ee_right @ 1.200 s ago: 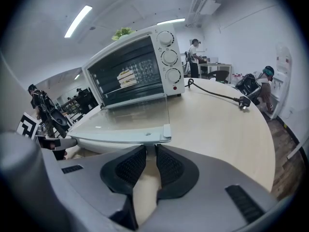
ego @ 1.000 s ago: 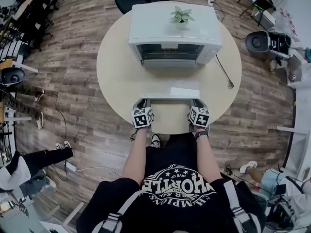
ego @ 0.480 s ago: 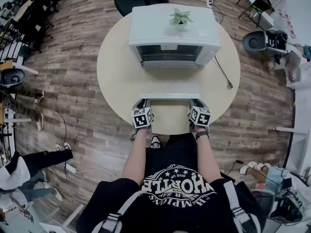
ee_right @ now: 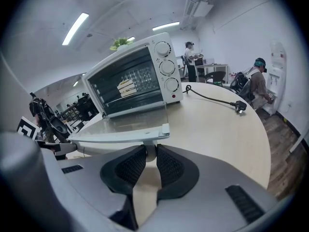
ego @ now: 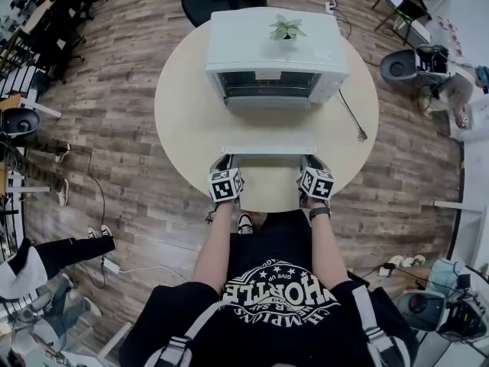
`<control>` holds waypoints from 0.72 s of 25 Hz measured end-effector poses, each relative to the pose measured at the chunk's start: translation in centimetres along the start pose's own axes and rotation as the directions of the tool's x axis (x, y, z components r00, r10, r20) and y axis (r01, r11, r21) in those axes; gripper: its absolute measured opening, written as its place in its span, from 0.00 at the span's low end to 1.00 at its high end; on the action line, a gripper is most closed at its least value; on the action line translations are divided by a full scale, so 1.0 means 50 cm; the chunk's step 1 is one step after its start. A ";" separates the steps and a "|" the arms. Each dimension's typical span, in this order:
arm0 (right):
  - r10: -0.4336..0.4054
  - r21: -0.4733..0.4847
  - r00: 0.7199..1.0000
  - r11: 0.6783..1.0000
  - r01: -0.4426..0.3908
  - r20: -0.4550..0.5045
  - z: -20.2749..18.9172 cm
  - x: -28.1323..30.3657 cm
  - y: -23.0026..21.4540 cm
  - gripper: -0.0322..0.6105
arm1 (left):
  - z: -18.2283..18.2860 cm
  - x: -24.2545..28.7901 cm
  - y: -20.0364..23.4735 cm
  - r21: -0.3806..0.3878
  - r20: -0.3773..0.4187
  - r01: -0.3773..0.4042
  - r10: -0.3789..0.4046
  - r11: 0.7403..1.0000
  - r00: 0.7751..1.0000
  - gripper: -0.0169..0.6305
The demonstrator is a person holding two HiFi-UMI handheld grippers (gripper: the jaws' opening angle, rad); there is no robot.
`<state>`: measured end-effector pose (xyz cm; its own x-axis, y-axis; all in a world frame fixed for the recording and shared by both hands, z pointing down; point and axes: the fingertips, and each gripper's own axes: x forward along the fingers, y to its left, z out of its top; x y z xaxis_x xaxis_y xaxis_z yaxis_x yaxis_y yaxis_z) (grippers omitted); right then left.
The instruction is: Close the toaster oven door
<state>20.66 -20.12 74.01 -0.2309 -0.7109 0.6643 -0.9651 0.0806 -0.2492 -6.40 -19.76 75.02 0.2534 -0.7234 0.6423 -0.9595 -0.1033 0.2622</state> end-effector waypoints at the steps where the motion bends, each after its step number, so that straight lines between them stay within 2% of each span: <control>1: -0.001 -0.001 1.000 1.000 0.001 0.003 0.003 -0.001 0.001 0.19 | 0.003 -0.001 0.000 0.004 0.003 0.001 -0.001 1.000 1.000 0.14; 5: -0.008 0.010 1.000 1.000 0.008 0.011 0.010 -0.004 0.002 0.19 | 0.010 -0.005 -0.003 0.024 0.016 -0.005 0.005 1.000 1.000 0.14; 18: 0.004 0.031 0.999 1.000 -0.005 0.039 0.038 -0.024 0.011 0.19 | 0.039 -0.025 -0.009 0.008 0.050 -0.007 0.007 1.000 0.999 0.14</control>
<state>20.65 -20.57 71.74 -0.2297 -0.7371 0.6356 -0.9597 0.0628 -0.2740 -6.51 -20.12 72.69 0.2405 -0.7571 0.6074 -0.9622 -0.1037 0.2517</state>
